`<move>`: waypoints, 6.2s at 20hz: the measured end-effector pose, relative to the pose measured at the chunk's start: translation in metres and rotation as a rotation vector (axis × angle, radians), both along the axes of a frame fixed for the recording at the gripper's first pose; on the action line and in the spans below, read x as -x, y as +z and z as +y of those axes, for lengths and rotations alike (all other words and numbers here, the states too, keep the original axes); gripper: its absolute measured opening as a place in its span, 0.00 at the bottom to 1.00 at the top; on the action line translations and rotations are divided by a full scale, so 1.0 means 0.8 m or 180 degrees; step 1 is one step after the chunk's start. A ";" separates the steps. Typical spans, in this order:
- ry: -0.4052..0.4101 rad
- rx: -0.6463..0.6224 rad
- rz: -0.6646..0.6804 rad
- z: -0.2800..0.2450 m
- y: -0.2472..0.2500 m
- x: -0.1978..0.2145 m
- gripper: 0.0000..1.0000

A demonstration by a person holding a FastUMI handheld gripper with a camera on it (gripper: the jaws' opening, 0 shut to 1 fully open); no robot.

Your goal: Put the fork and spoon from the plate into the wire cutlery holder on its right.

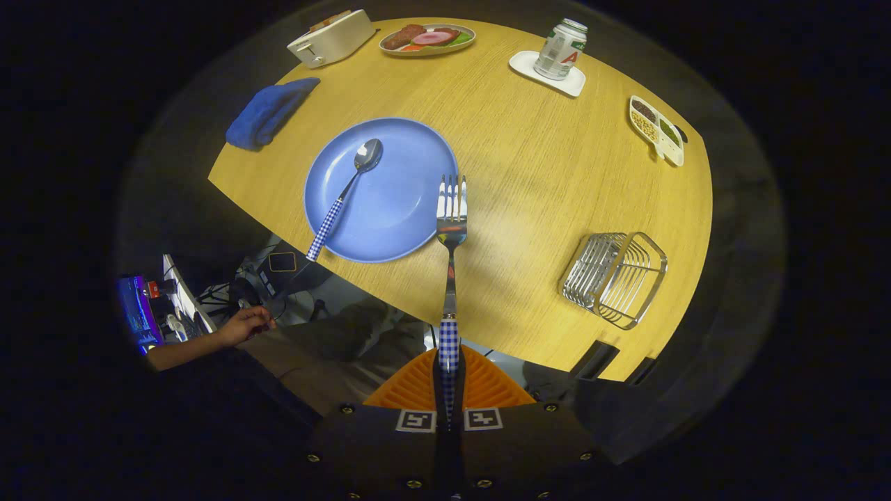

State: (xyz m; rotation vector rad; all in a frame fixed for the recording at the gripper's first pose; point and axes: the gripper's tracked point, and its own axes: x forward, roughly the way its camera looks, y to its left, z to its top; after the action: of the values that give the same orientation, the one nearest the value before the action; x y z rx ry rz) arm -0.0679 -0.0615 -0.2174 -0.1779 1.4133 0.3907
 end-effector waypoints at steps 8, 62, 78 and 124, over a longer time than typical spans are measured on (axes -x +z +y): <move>-0.0098 0.0102 0.0189 -0.077 0.015 0.042 0.00; -0.0203 0.0669 0.1831 -0.203 -0.053 -0.089 0.11; -0.0398 0.0525 0.1464 -0.205 -0.025 -0.093 0.12; 0.0303 0.0389 0.0103 0.189 -0.009 -0.064 0.17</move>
State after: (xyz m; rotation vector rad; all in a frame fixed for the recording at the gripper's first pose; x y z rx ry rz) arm -0.0167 0.0901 -0.2246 -0.3407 1.4652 0.3871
